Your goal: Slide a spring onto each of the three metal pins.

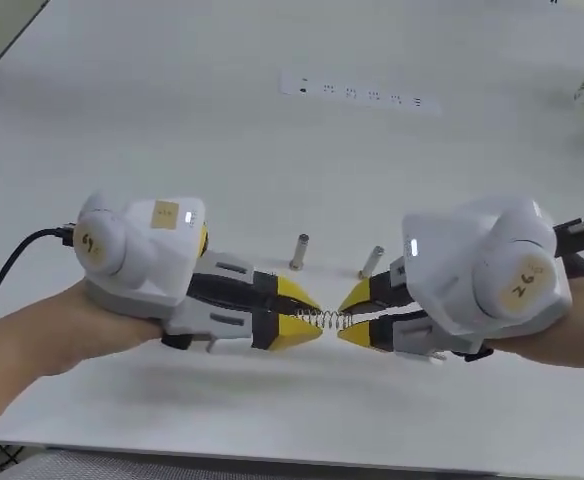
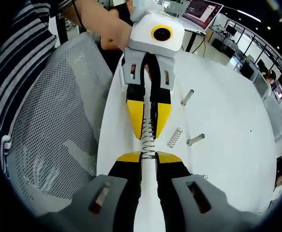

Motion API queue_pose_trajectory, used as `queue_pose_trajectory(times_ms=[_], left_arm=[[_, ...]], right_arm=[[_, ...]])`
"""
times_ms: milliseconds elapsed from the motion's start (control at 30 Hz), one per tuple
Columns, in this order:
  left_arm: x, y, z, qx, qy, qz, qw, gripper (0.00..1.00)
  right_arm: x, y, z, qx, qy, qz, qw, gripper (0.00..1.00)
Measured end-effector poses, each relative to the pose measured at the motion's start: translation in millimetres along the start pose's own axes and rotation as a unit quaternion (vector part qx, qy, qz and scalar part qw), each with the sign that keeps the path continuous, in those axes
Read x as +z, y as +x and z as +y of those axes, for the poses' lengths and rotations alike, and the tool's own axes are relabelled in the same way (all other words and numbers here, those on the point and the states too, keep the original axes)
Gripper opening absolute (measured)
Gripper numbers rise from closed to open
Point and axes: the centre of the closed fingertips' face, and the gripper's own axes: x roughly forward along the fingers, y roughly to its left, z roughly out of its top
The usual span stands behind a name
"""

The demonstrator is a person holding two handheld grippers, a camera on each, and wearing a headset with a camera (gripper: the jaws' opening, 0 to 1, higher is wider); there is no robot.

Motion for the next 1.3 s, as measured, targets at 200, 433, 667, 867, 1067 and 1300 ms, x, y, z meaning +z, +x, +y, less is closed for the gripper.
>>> queue_pose_trajectory(times_ms=[200, 433, 667, 867, 1067, 1300], left_arm=[[-5.1, -1.5, 2.0, 0.004, 0.001, 0.008, 1.0000, 0.07], [-8.2, -3.5, 2.9, 0.006, 0.002, 0.014, 0.9999, 0.07], [-8.7, -4.8, 2.1, 0.010, 0.002, 0.013, 0.9999, 0.07], [-8.3, -4.4, 0.4, 0.009, 0.005, 0.015, 0.9998, 0.07], [-8.6, -5.3, 1.7, 0.011, 0.008, 0.018, 0.9997, 0.07], [-7.9, -1.1, -0.6, 0.005, 0.009, 0.019, 0.9998, 0.07]], right_arm=[[13.1, -8.7, -3.8, -0.001, -0.014, -0.019, 0.9997, 0.12], [23.2, -9.7, -3.4, 0.007, -0.016, -0.031, 0.9994, 0.11], [35.7, -11.9, -3.6, 0.009, -0.010, -0.055, 0.9984, 0.12], [46.7, -11.2, -5.2, 0.010, 0.007, -0.080, 0.9968, 0.12], [50.0, -8.9, -5.9, 0.002, 0.012, -0.090, 0.9959, 0.12], [55.4, -9.1, -6.4, -0.003, 0.024, -0.102, 0.9945, 0.12]])
